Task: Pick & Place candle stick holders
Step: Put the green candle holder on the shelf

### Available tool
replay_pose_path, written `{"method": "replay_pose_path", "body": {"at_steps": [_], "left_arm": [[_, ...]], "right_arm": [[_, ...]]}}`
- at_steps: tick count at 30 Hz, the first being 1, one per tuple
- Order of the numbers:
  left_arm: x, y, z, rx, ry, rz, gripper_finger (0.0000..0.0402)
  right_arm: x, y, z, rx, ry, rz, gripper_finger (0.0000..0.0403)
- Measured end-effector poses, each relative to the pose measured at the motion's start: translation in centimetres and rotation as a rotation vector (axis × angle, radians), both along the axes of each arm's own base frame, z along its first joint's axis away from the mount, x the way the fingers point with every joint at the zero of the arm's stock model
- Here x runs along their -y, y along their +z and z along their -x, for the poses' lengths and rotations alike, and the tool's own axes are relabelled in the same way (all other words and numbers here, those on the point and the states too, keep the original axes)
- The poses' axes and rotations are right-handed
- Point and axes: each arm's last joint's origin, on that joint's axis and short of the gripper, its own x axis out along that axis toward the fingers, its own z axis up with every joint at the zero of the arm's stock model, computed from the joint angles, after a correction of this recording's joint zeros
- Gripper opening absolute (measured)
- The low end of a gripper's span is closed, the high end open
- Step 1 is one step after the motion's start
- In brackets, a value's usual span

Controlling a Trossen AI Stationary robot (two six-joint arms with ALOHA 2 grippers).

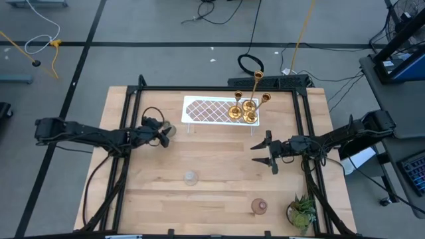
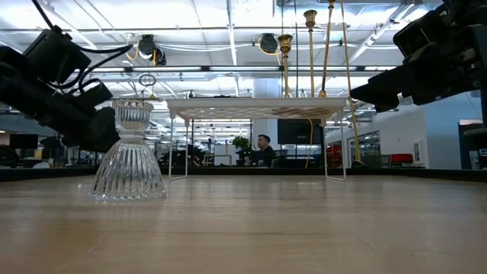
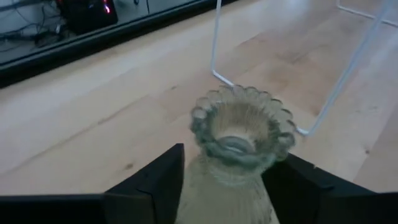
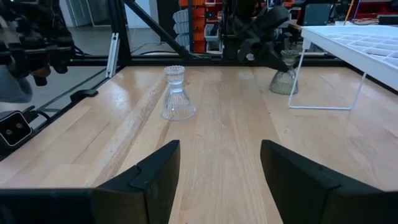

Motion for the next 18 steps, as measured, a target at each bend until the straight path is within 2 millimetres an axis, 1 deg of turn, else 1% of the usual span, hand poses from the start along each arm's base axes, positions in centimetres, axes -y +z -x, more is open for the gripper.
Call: {"method": "replay_pose_path", "body": {"at_steps": [5, 7, 11, 15, 18], "left_arm": [[-0.1, 0.1, -0.4, 0.033, 0.006, -0.002, 0.0141], [-0.1, 0.1, -0.6, 0.040, 0.002, -0.019, 0.0125], [-0.2, 0.5, -0.7, 0.074, 0.040, -0.046, 0.0124], [-0.2, 0.8, -0.8, 0.108, 0.045, -0.058, 0.0138], [-0.3, 1.3, -1.0, 0.146, 0.036, -0.084, 0.0132]], "right_arm": [[0.0, 0.0, 0.0, 0.001, 0.002, 0.017, 0.0215], [0.0, 0.0, 0.0, 0.003, 0.004, 0.031, 0.0215], [0.0, 0.0, 0.0, 0.004, 0.005, 0.044, 0.0215], [0.0, 0.0, 0.0, 0.004, 0.006, 0.044, 0.0215], [0.0, 0.0, 0.0, 0.004, 0.006, 0.044, 0.0215]]}}
